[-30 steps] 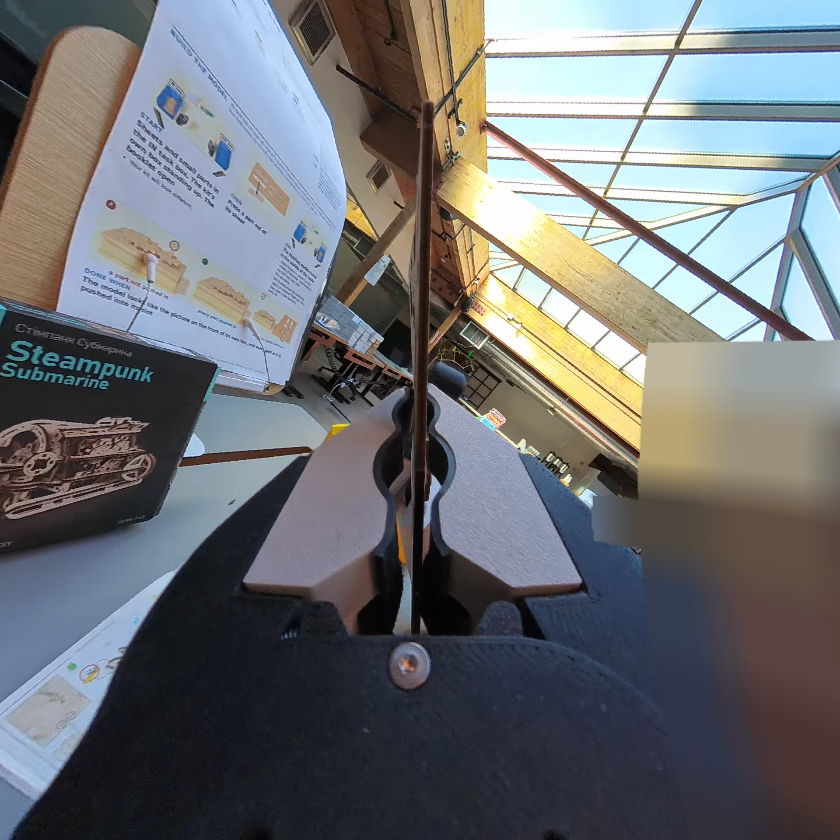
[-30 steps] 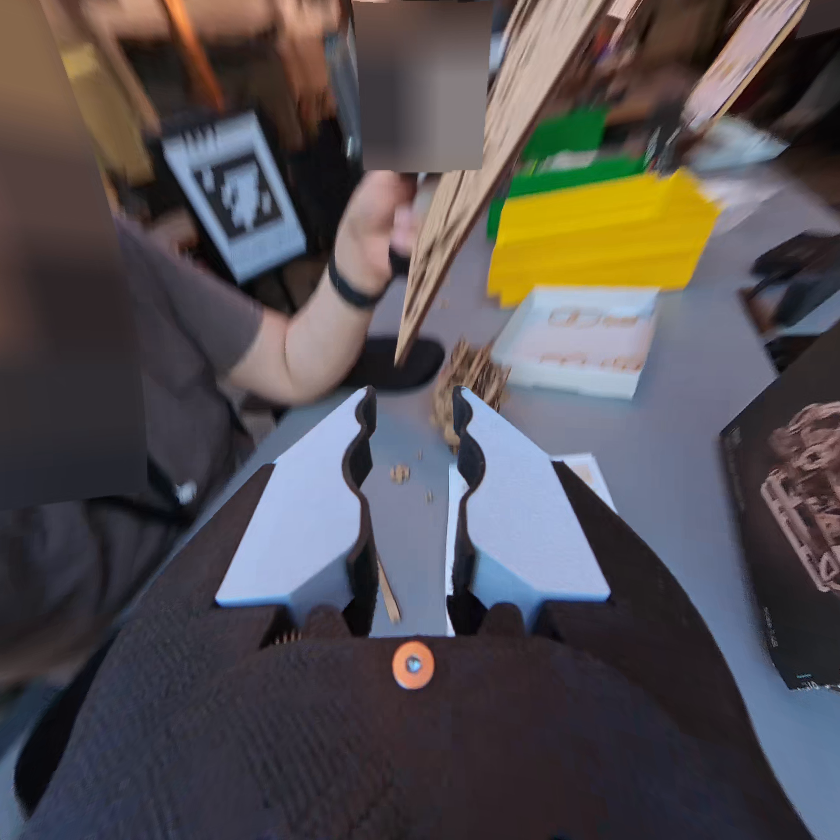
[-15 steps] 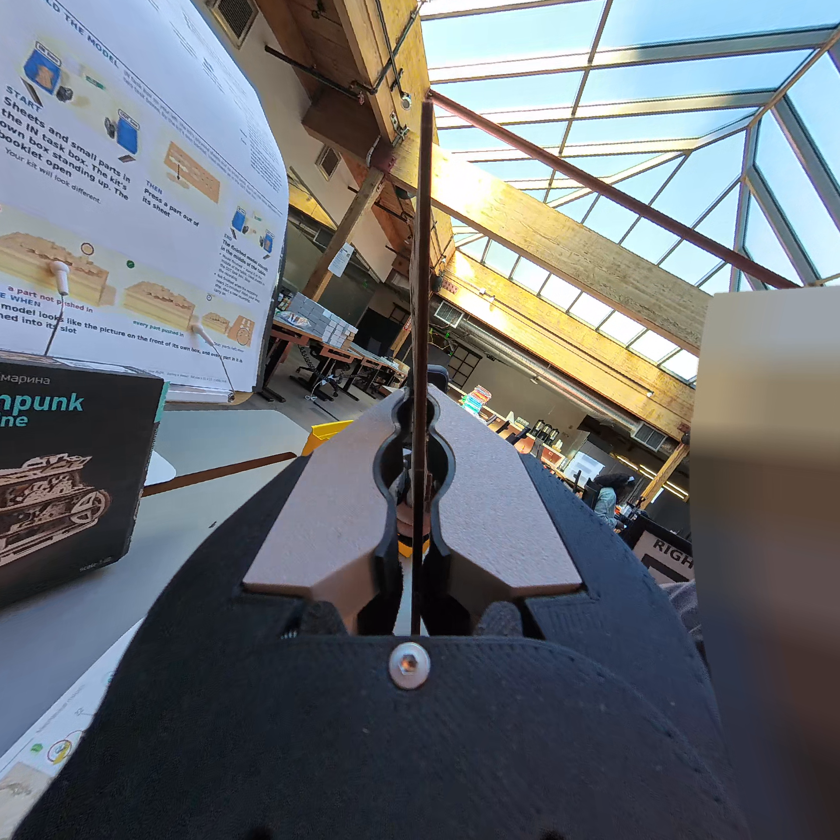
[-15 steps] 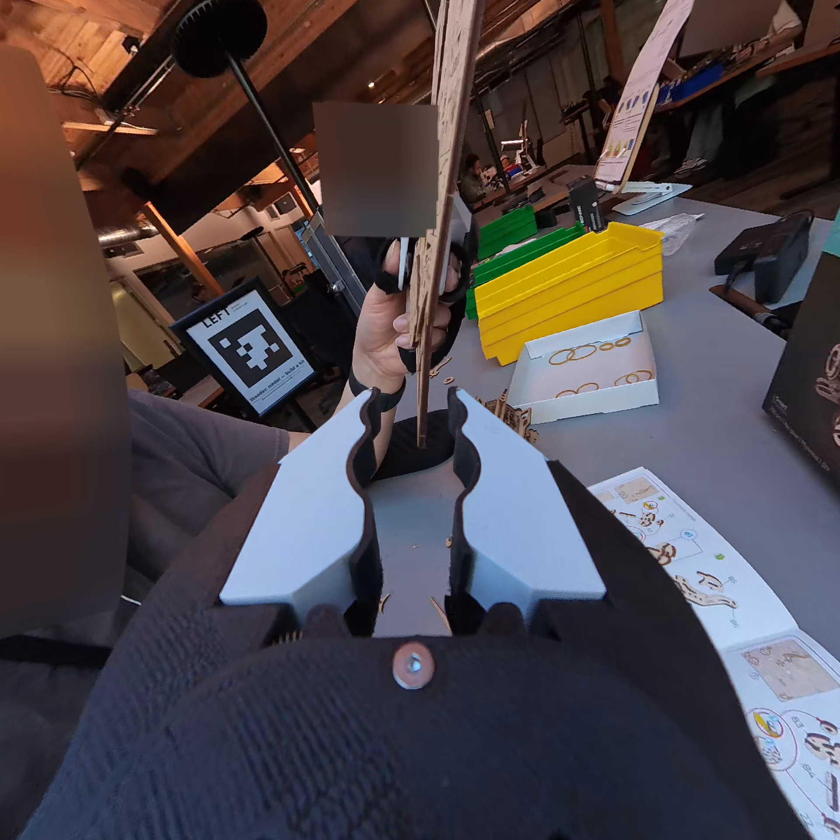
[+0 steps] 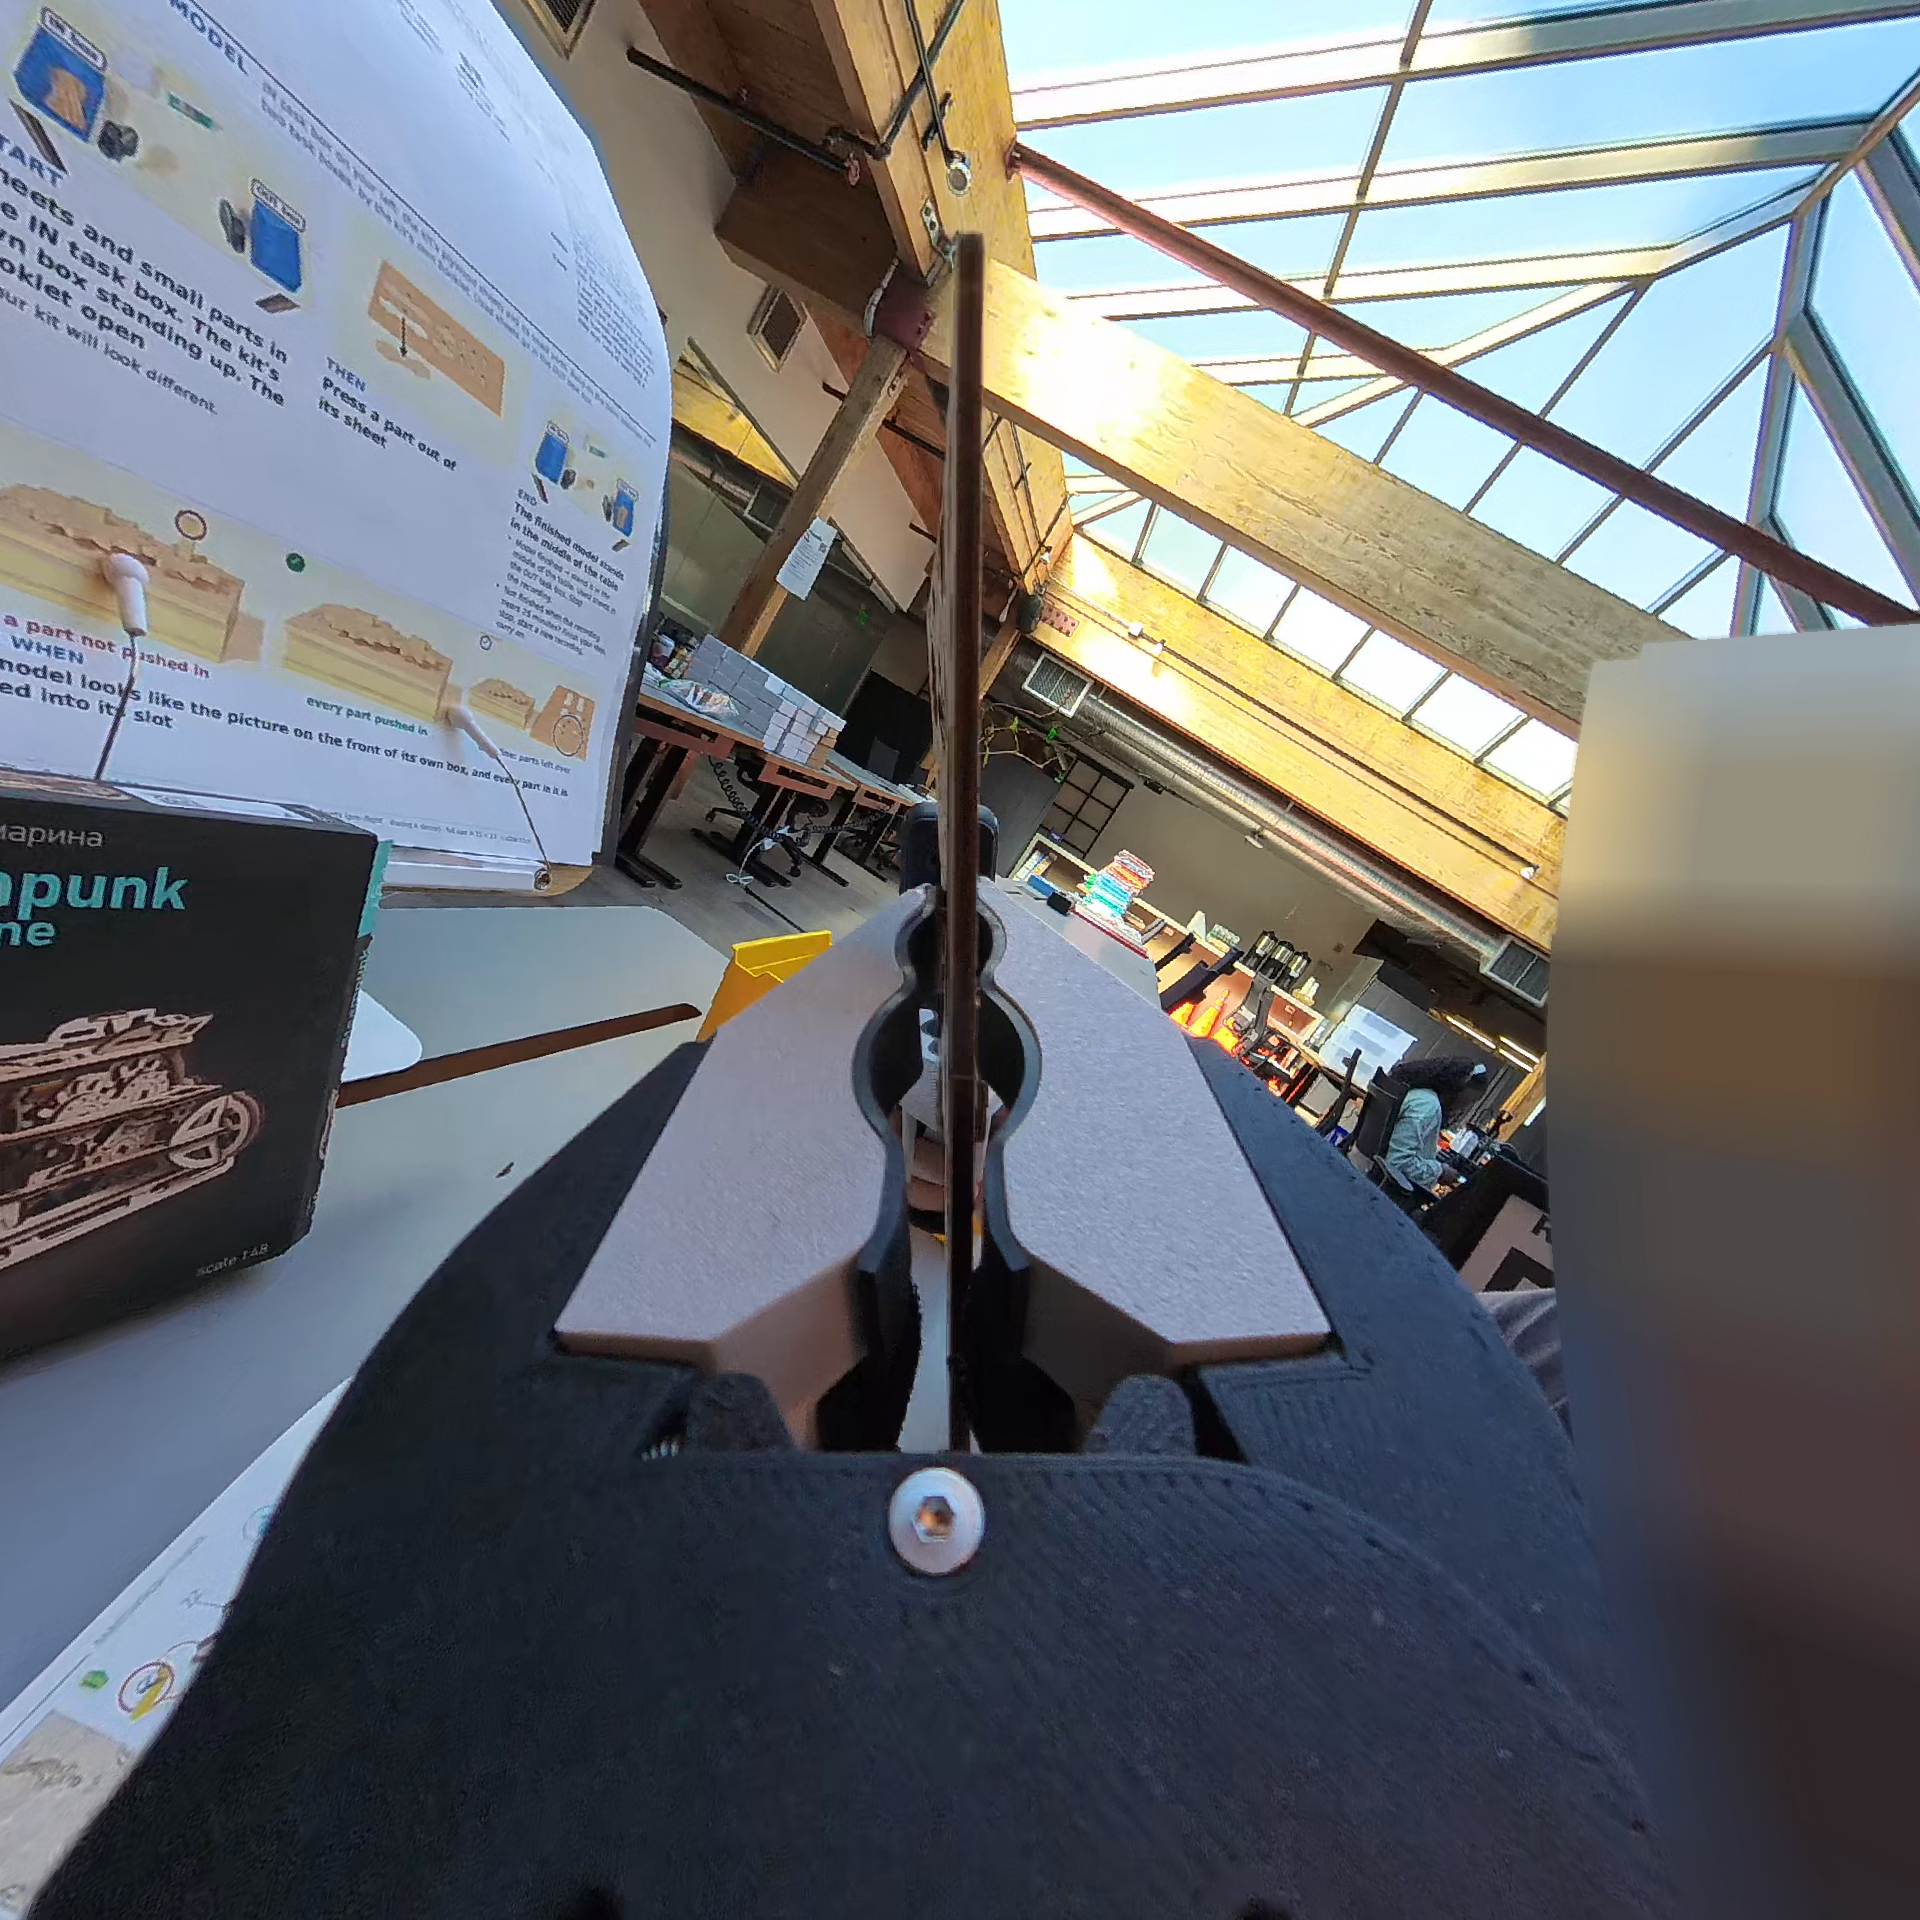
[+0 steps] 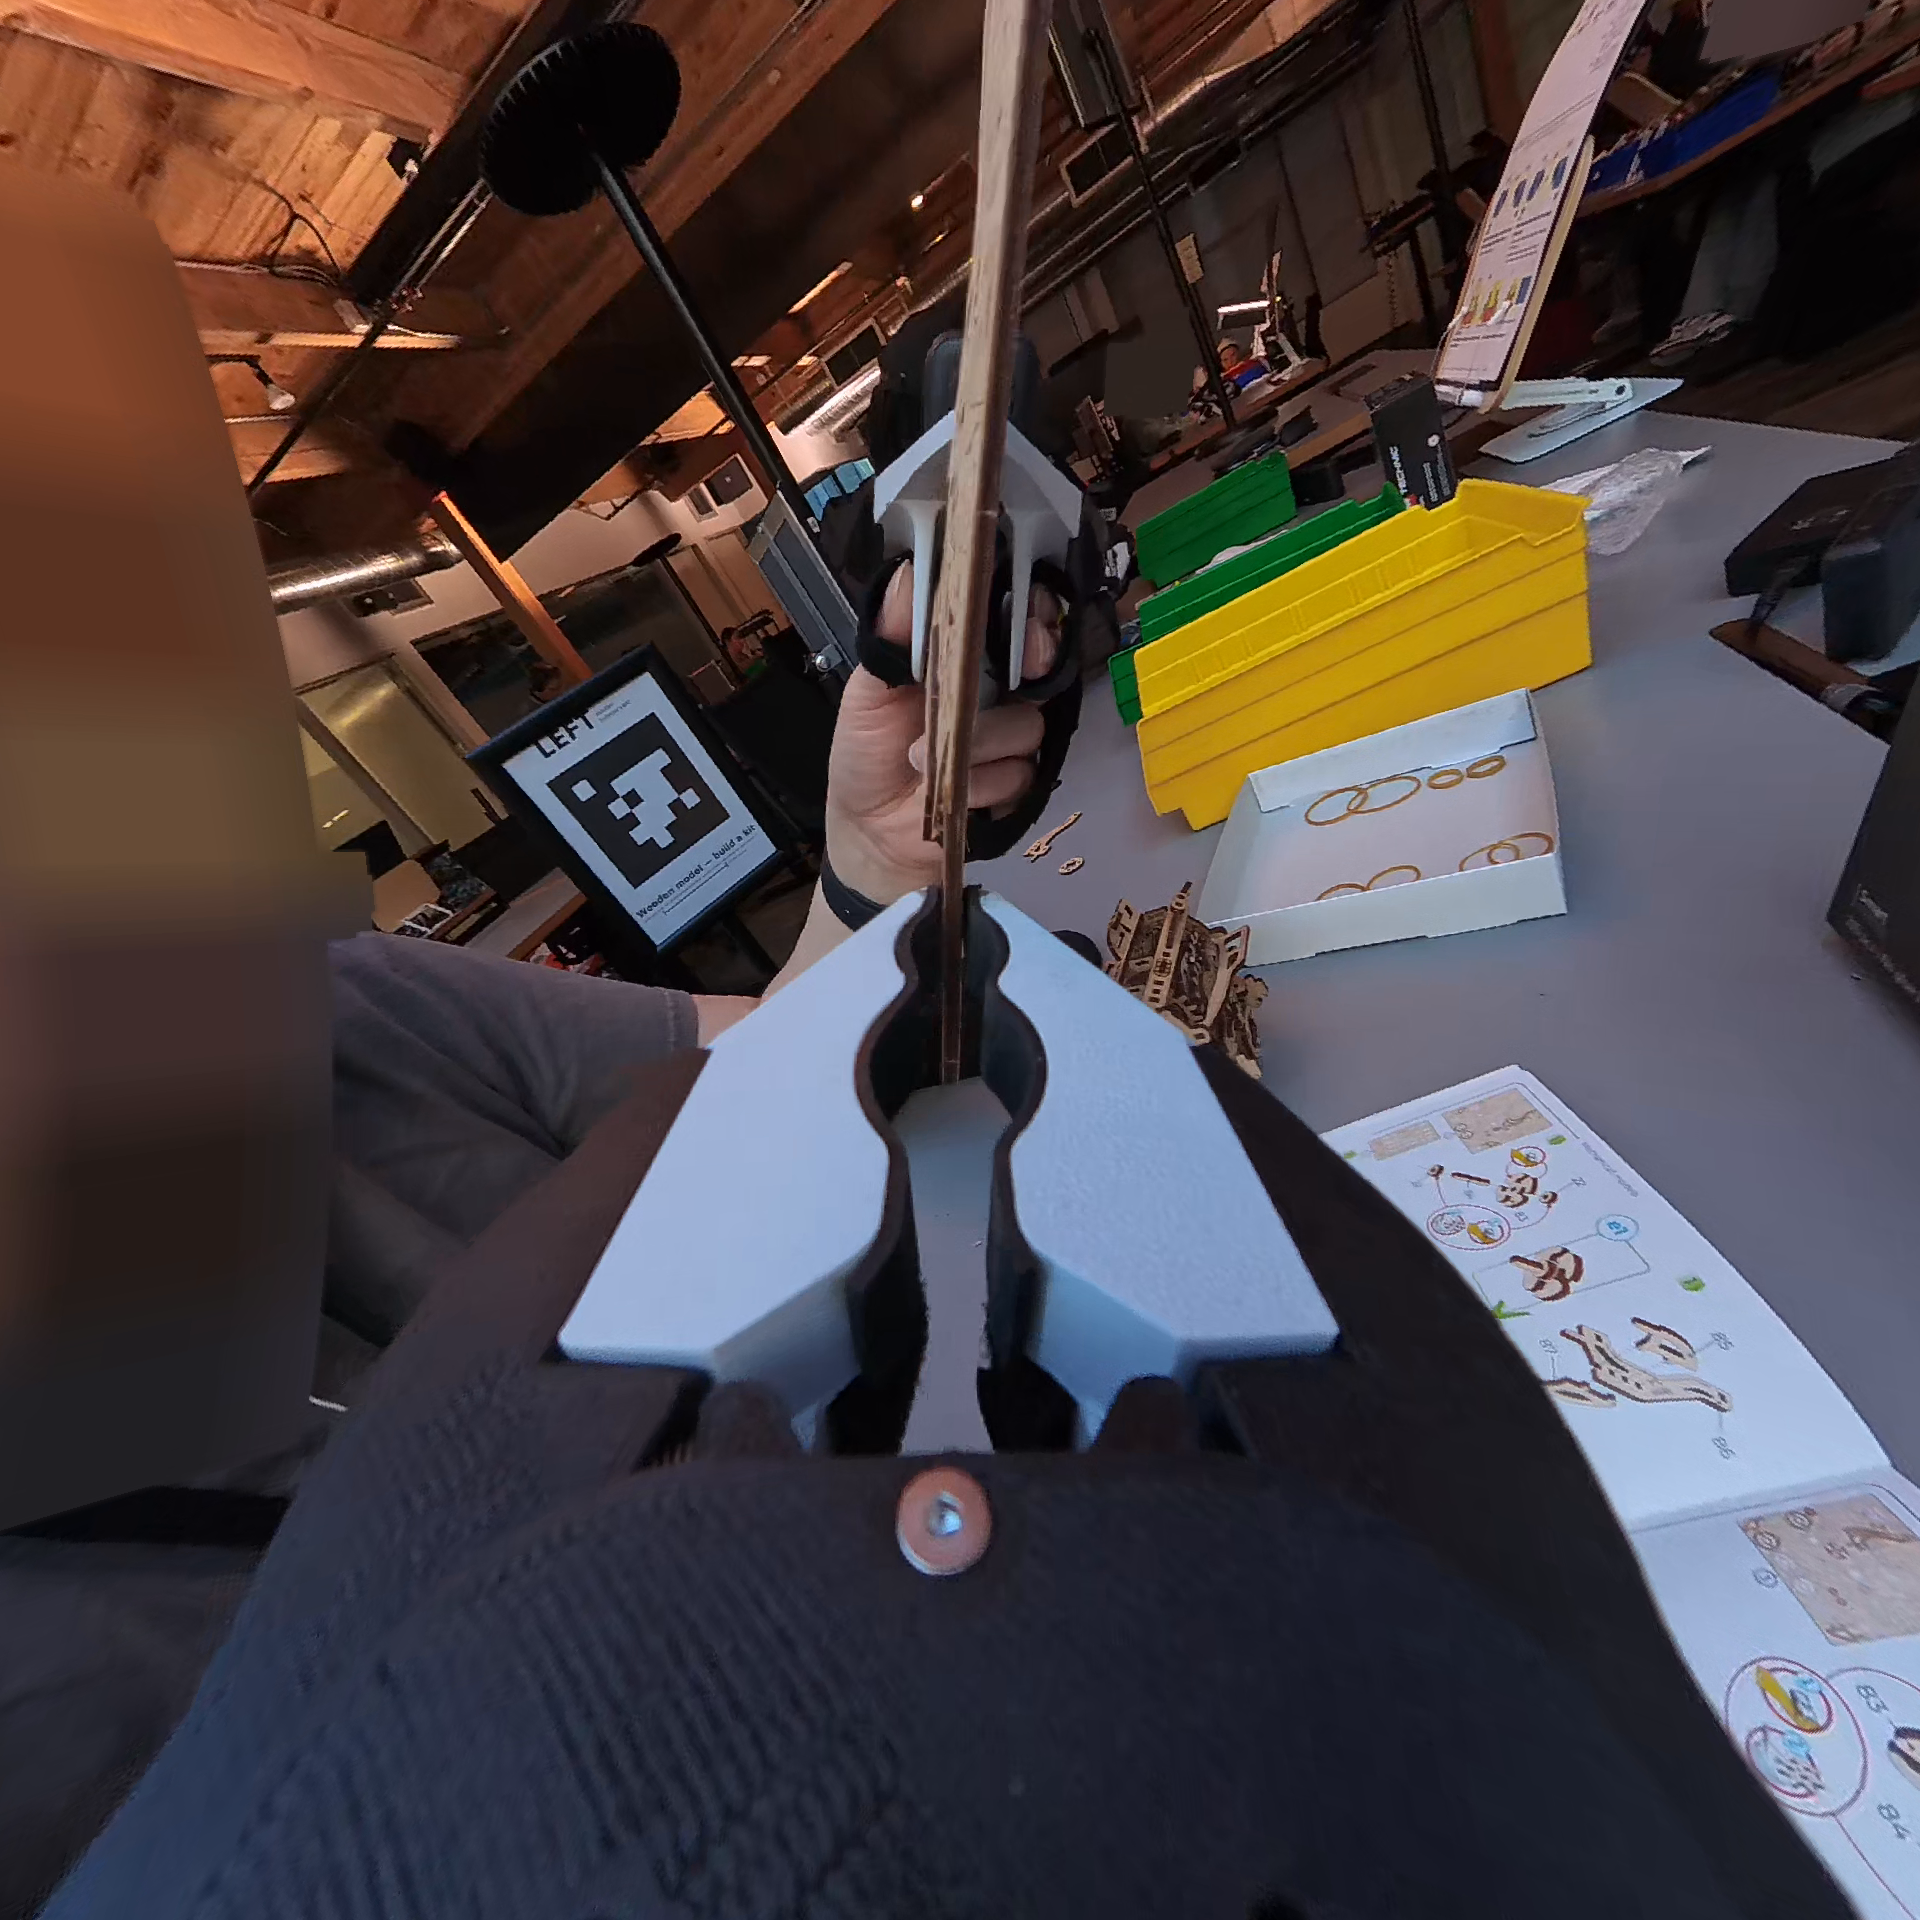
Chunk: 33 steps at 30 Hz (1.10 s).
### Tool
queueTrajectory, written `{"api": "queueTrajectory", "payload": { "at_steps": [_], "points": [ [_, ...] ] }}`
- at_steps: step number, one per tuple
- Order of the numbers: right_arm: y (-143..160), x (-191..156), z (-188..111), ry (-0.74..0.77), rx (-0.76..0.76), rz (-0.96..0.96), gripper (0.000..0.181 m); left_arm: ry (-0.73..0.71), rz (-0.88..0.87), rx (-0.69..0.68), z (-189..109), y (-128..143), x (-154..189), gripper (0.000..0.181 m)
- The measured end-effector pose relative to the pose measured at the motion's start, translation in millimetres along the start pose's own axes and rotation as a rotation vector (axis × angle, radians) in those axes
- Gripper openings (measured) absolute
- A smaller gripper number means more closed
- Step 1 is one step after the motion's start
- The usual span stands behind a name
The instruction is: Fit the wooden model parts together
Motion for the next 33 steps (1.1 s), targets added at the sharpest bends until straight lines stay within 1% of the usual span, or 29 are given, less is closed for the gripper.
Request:
{"api": "queueTrajectory", "payload": {
  "at_steps": [4, 10, 16, 19, 23, 25, 28, 30, 33],
  "points": [
    [-3.9, -3.2, -3.6, -0.031, 0.032, 0.009, 0.001, 0.036, 0.001, 0.007, 1.5, -0.5, 4.8, 0.004],
    [-5.6, -5.9, -4.8, -0.067, 0.063, 0.011, 0.001, 0.118, -0.059, -0.003, 0.2, -4.3, 14.0, 0.025],
    [-10.1, -12.0, -7.0, -0.138, 0.114, 0.008, 0.001, 0.127, -0.067, -0.007, -6.0, -9.7, 16.0, 0.029],
    [-12.5, -11.3, -10.1, -0.119, 0.127, -0.009, 0.001, 0.155, -0.071, -0.015, -11.8, -15.1, 21.7, 0.033],
    [-17.7, -9.9, -19.0, -0.075, 0.135, -0.035, 0.001, 0.154, -0.032, -0.030, -24.2, -24.8, 32.4, 0.038],
    [-22.6, -11.7, -25.7, -0.063, 0.148, -0.051, 0.001, 0.126, -0.003, -0.086, -30.4, -24.2, 34.6, 0.038],
    [-30.6, -15.5, -36.1, -0.041, 0.174, -0.077, 0.001, 0.022, 0.029, -0.234, -37.9, -12.0, 23.4, 0.038],
    [-34.0, -17.8, -41.1, -0.037, 0.186, -0.085, 0.001, 0.040, 0.025, -0.278, -38.0, -6.0, 19.7, 0.034],
    [-35.4, -19.1, -44.1, -0.033, 0.185, -0.091, 0.001, 0.074, -0.002, -0.321, -28.7, 4.7, 15.7, 0.033]
  ]
}}
Point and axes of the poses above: each gripper's, where its closed fingertips meet, z out along the fingers, y out of its underside, x = y × z across the jaws, the point moved 5 cm from there along -z, back along the fingers
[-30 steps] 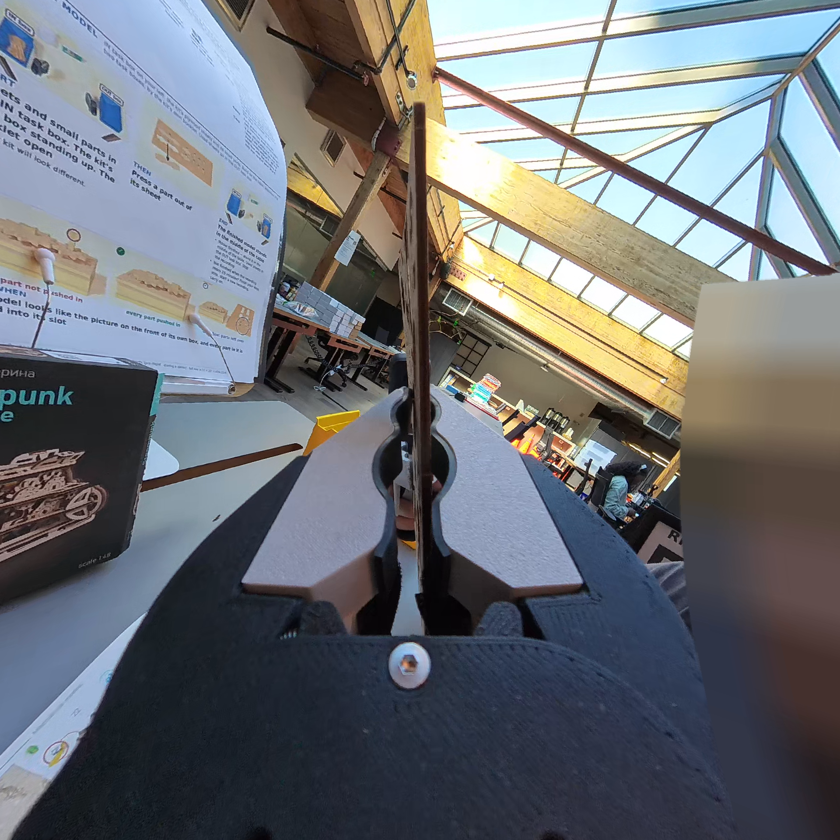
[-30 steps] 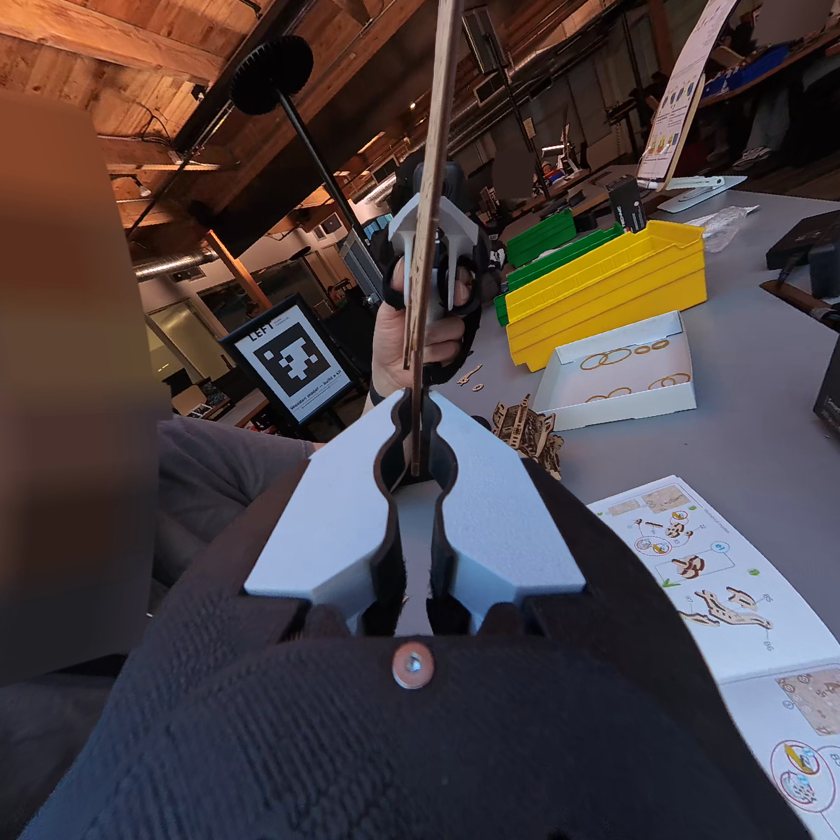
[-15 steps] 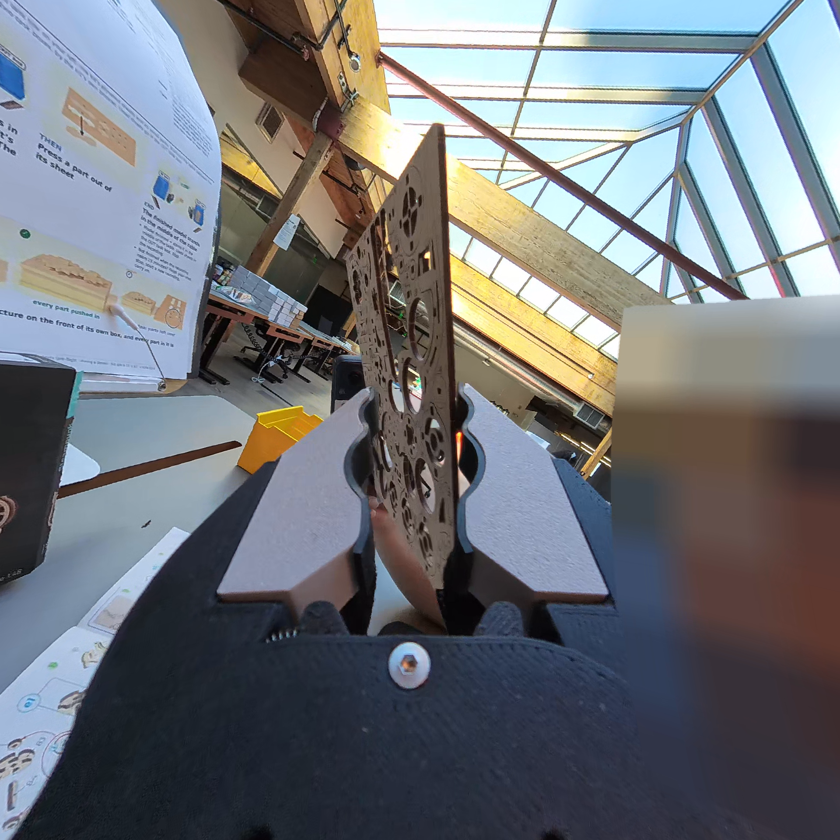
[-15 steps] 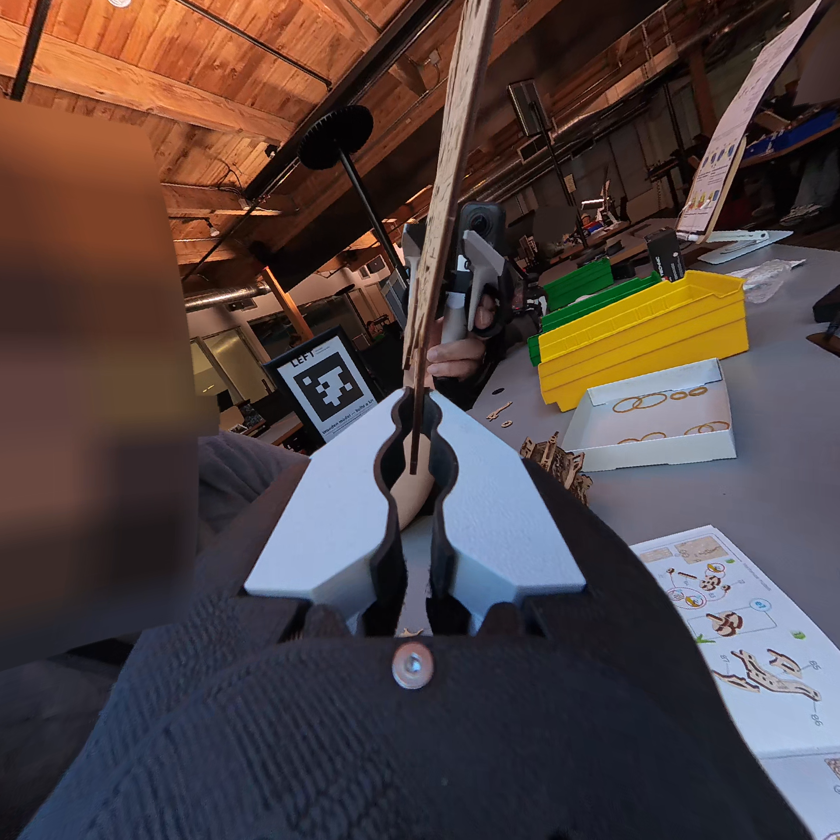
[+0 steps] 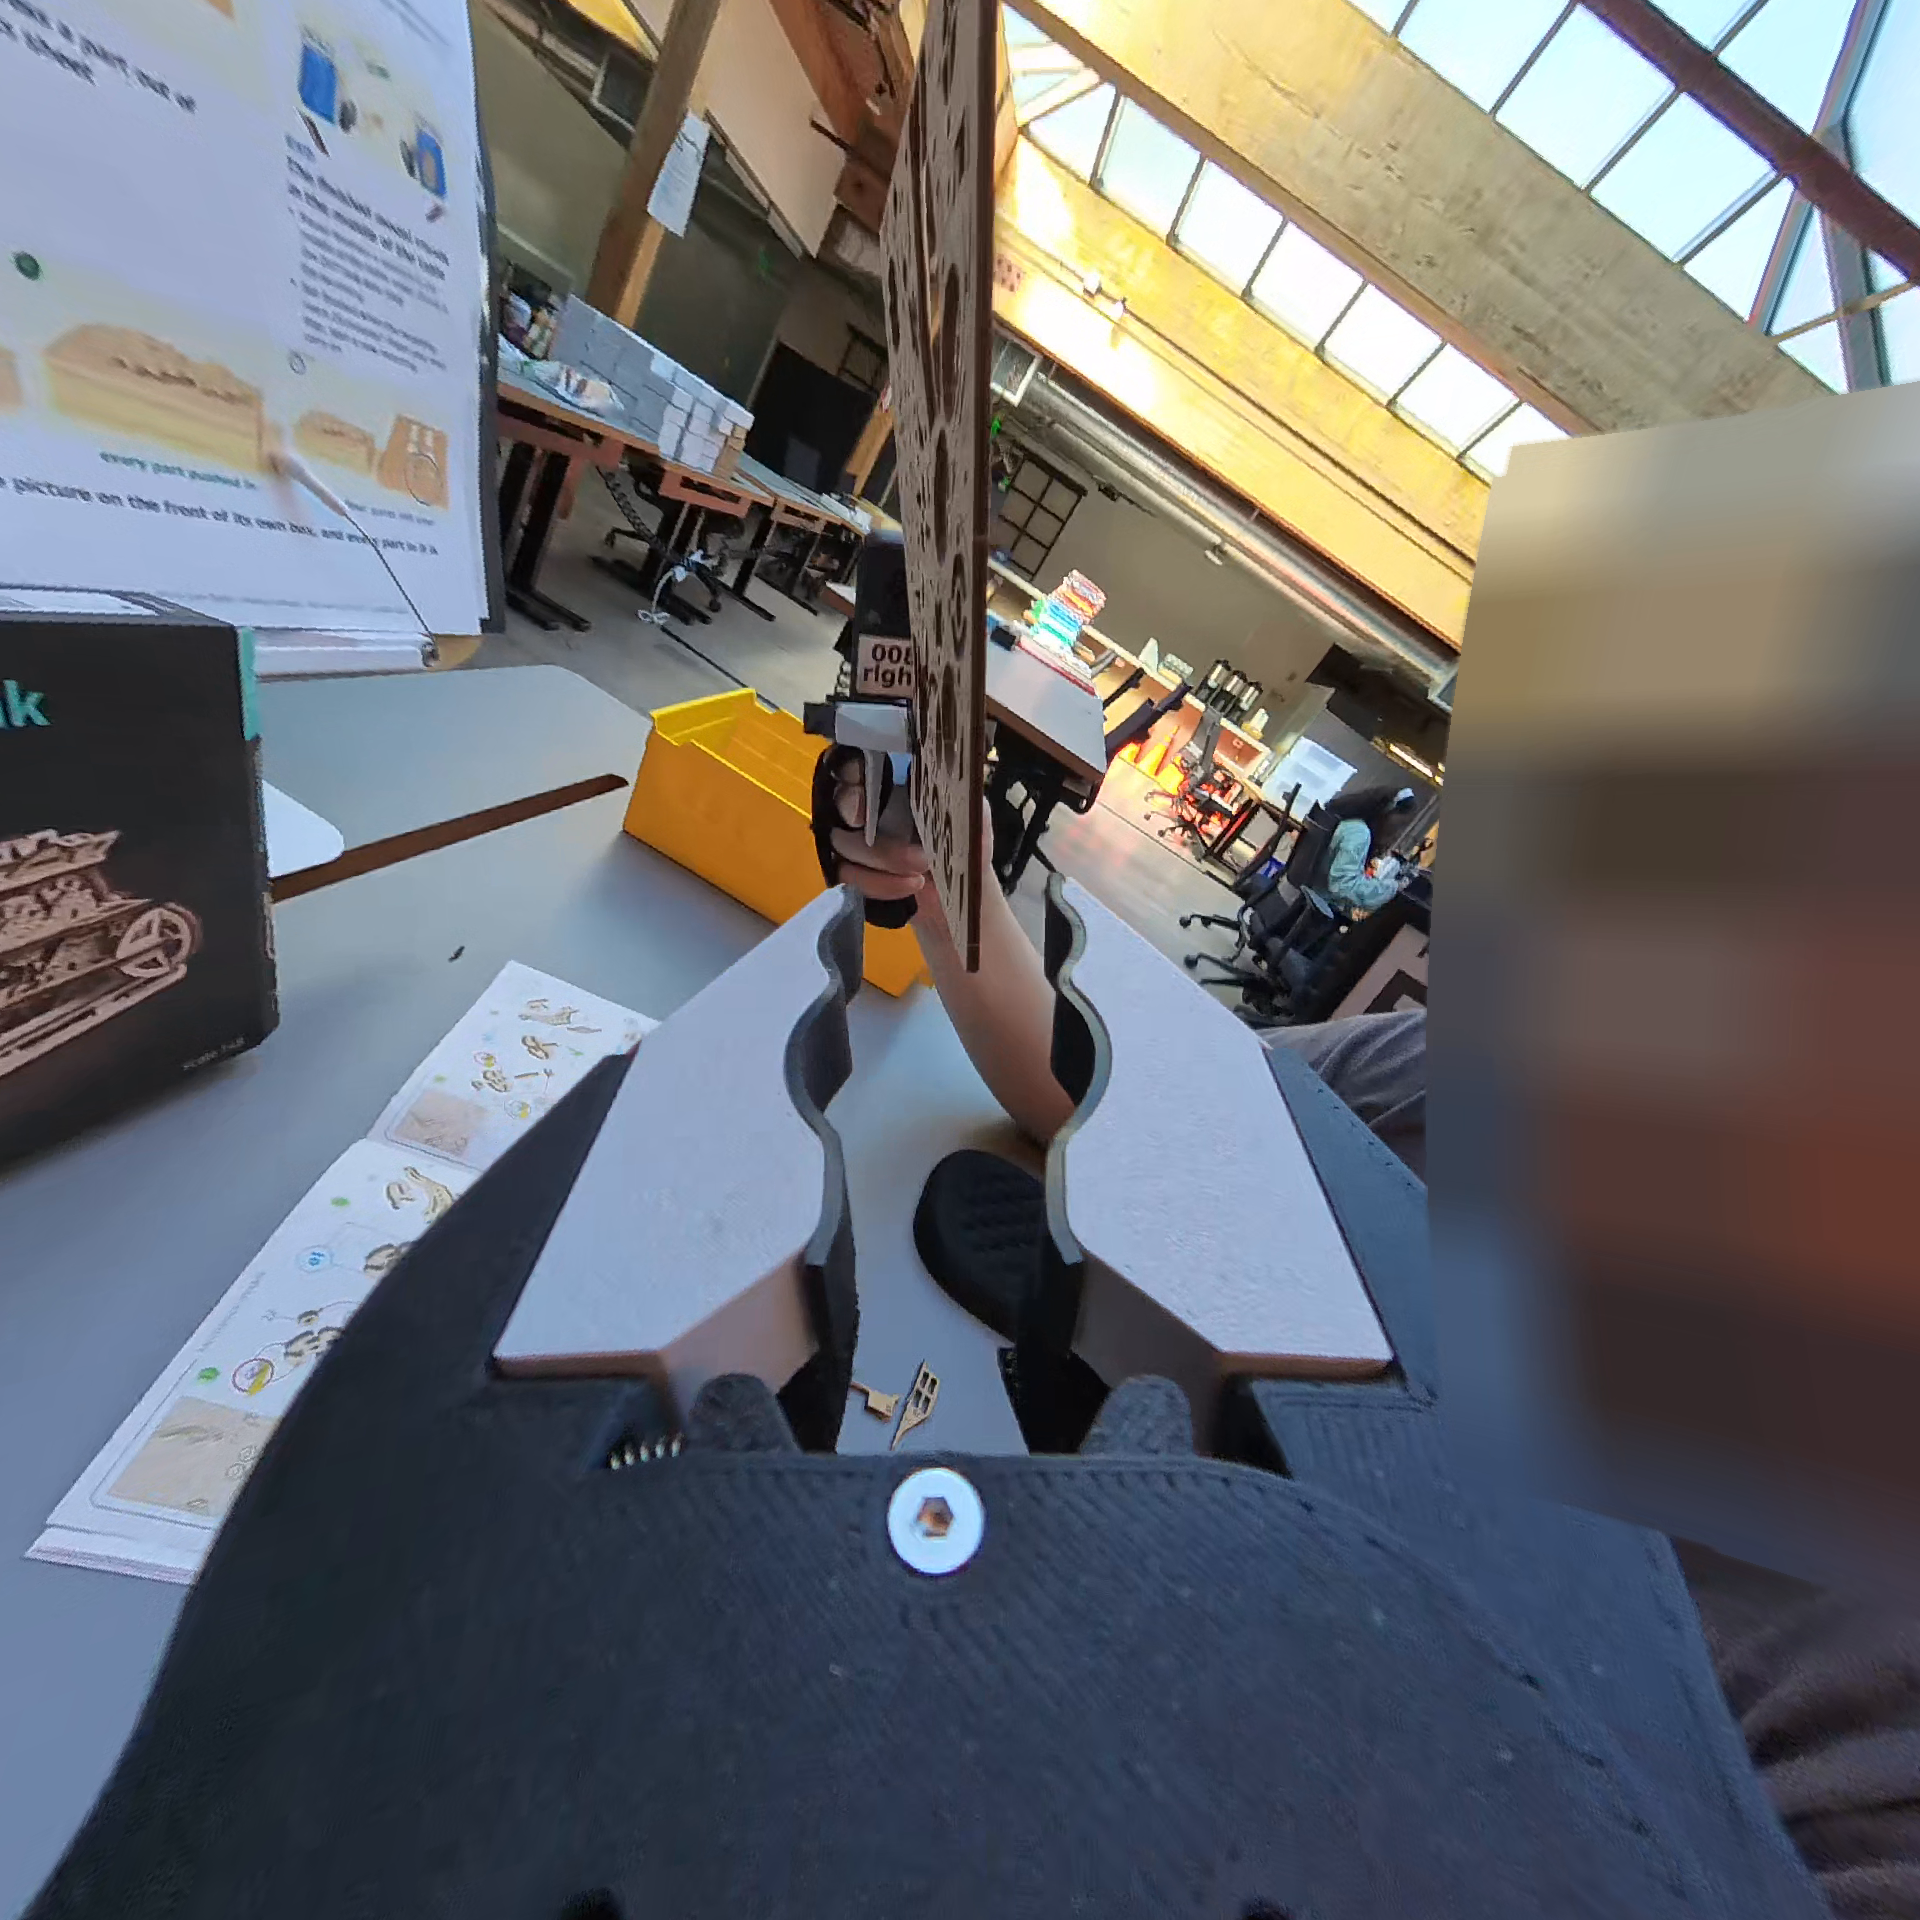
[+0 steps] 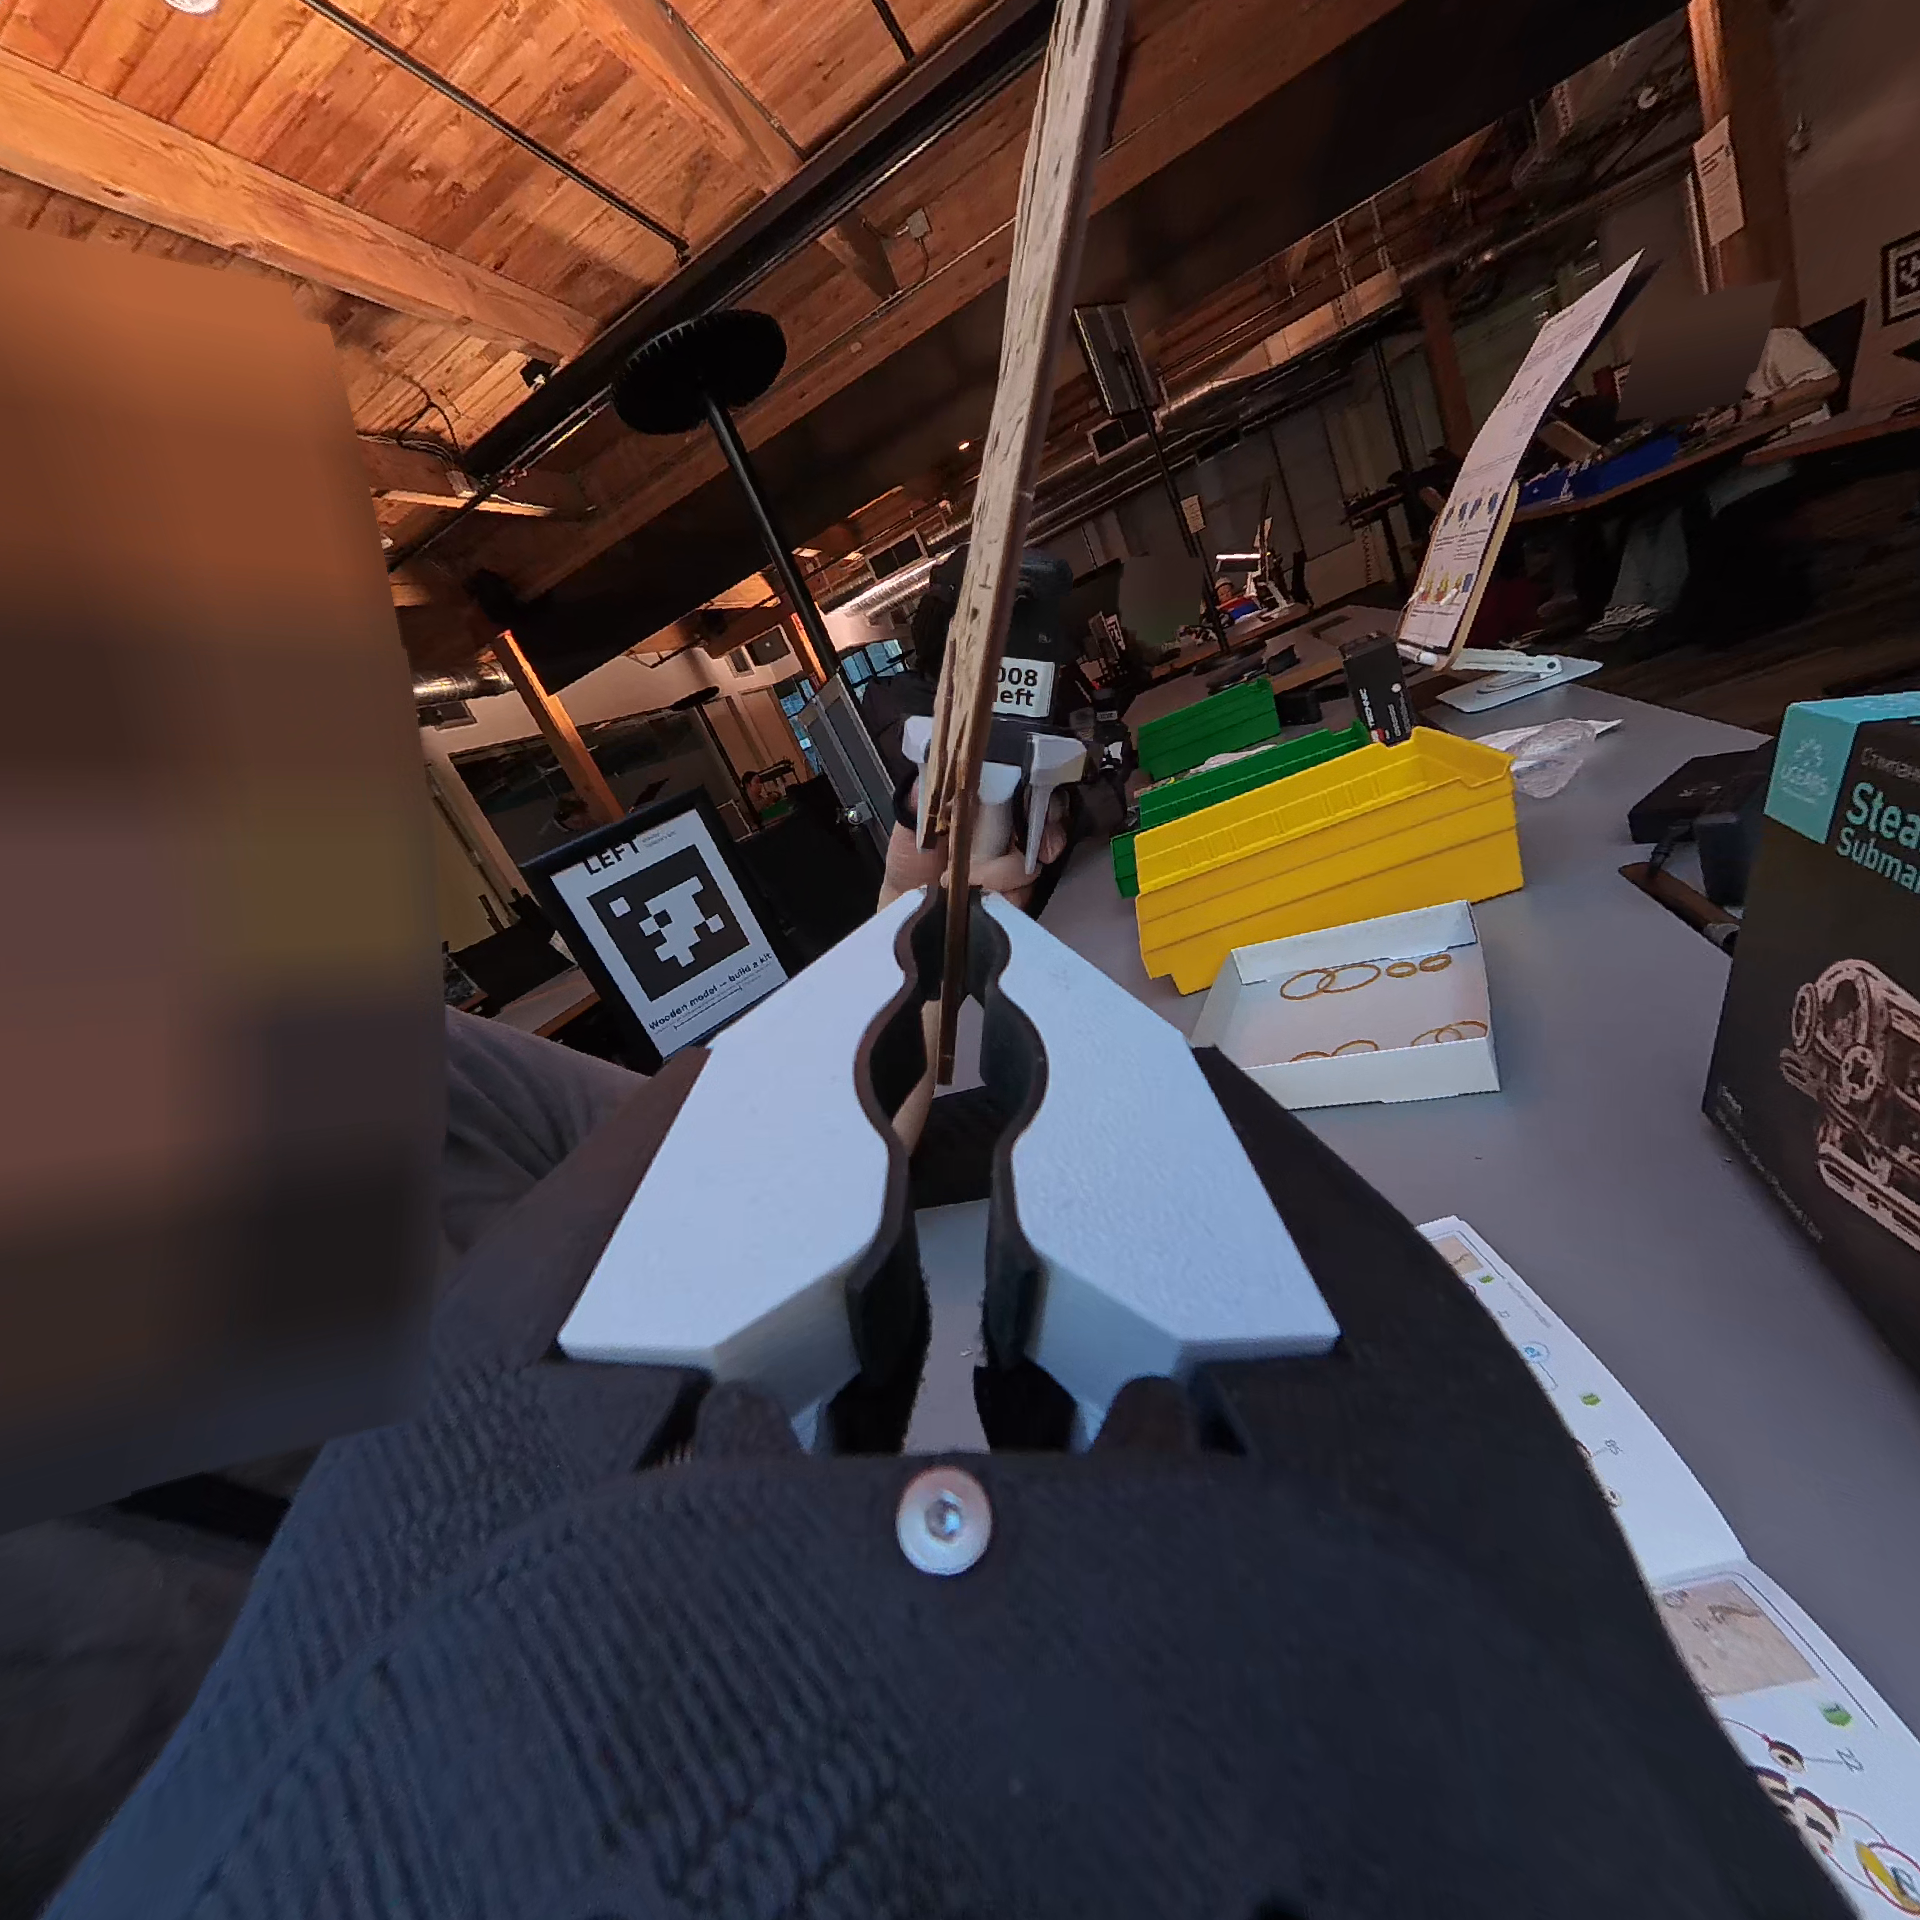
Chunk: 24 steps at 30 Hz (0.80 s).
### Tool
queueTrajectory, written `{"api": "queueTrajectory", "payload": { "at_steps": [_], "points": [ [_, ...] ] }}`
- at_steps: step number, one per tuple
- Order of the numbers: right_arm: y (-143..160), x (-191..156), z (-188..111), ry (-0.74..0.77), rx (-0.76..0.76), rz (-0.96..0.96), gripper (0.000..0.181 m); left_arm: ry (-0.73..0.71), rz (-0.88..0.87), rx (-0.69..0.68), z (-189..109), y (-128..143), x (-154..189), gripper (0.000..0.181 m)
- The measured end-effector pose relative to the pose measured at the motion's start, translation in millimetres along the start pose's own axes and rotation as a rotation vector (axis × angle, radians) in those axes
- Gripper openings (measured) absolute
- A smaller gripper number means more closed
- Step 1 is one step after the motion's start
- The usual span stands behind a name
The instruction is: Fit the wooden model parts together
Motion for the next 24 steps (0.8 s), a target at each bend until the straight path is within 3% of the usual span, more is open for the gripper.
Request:
{"api": "queueTrajectory", "payload": {
  "at_steps": [2, 6, 13, 18, 21, 24],
  "points": [
    [-0.9, -0.2, -0.6, 0.005, 0.003, -0.004, 0.001, 0.012, 0.018, -0.050, 10.6, 7.4, -1.4, 0.030],
    [-2.9, 0.0, -2.8, 0.009, 0.015, -0.002, 0.001, 0.050, 0.049, -0.087, 23.9, 14.8, 0.3, 0.003],
    [-4.2, 2.6, -6.0, 0.020, 0.023, 0.000, 0.001, 0.041, 0.037, -0.078, 27.9, 15.7, -4.3, 0.002],
    [0.9, 2.5, 0.5, 0.021, 0.001, -0.011, 0.001, 0.048, 0.007, -0.044, 36.6, 15.6, -7.9, 0.024],
    [3.9, 2.6, 4.5, 0.023, -0.008, -0.017, 0.001, 0.060, -0.009, -0.043, 44.6, 18.9, -11.6, 0.022],
    [4.4, 3.9, 4.6, 0.031, -0.007, -0.021, 0.001, 0.076, -0.003, -0.057, 49.0, 22.4, -12.4, 0.006]
  ]
}}
Point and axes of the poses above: each gripper's, where its closed fingertips meet, z out along the fingers, y out of its underside, x = y × z across the jaws, the point moved 5 cm from there along -z, back along the fingers
